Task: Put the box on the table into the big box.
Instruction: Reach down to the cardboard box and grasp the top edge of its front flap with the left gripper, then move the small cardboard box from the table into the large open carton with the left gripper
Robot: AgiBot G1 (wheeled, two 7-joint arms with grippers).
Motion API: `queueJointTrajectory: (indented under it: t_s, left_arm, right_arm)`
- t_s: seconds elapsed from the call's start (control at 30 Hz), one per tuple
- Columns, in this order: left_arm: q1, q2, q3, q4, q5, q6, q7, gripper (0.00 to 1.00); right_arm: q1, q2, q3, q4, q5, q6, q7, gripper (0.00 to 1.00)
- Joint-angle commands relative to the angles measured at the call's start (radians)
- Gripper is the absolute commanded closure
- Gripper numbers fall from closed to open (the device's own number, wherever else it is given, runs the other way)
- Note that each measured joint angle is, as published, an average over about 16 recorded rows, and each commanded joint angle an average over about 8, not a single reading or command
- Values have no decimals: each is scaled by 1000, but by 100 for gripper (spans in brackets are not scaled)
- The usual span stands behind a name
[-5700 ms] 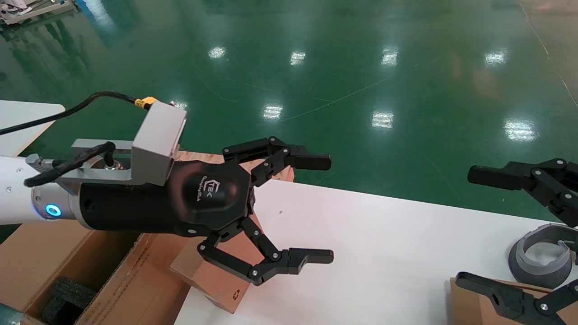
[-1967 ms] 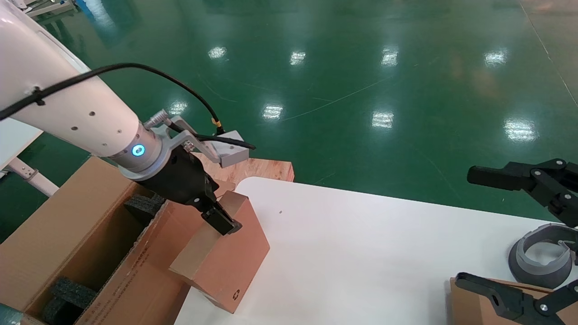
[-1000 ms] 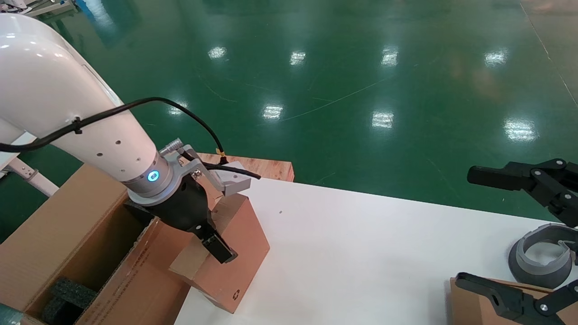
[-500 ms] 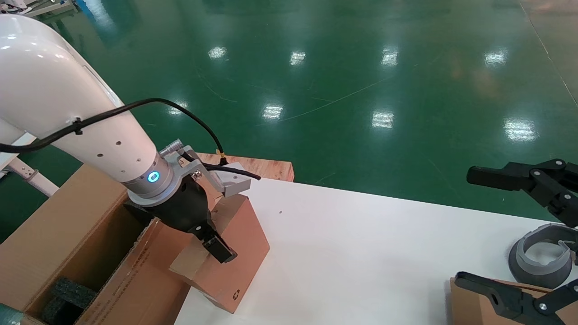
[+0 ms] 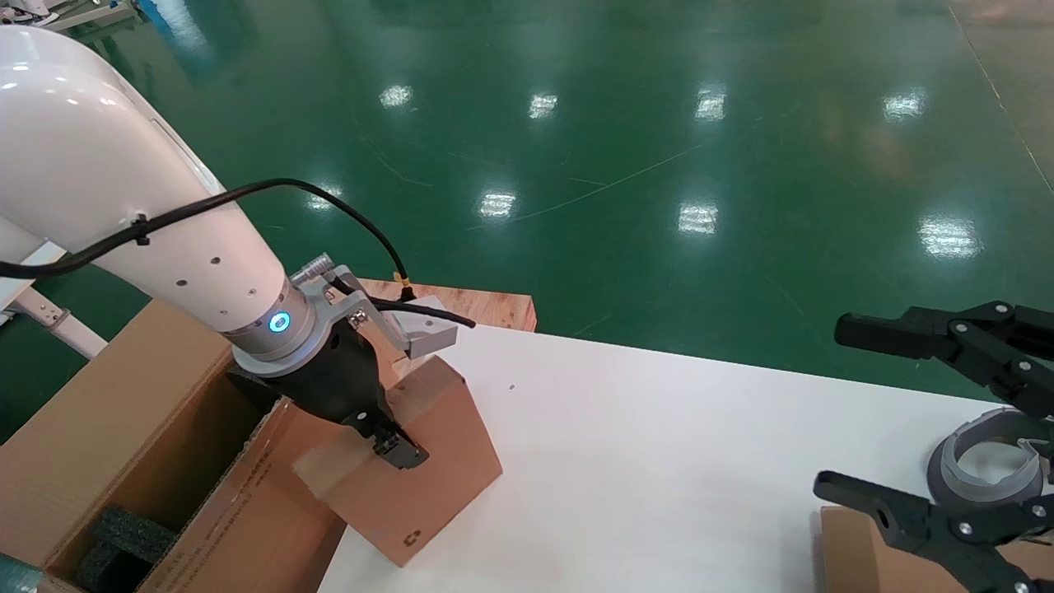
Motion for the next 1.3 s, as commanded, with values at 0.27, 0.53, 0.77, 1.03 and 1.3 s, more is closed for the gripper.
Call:
queueJointTrajectory:
  t_s: [0.27,0.53,0.77,1.03,1.3]
  left_arm:
    - [-1,0,-1,0,0,0,1,100]
    - [-10,-2,-15,-1,5,-4,11,100]
    - [-39,-31,-71,-7,10,-30,46,100]
    - [-99,-113,-193,-16,-8,-99,128,100]
    - [-148,-218,-328,-19,-4,-186,210,100]
  right_arm:
    - [0,0,0,0,0,0,0,0]
    - [0,0,0,0,0,0,0,0]
    - [0,0,0,0,0,0,0,0]
    - [0,0,0,0,0,0,0,0]
    - [0,0,0,0,0,0,0,0]
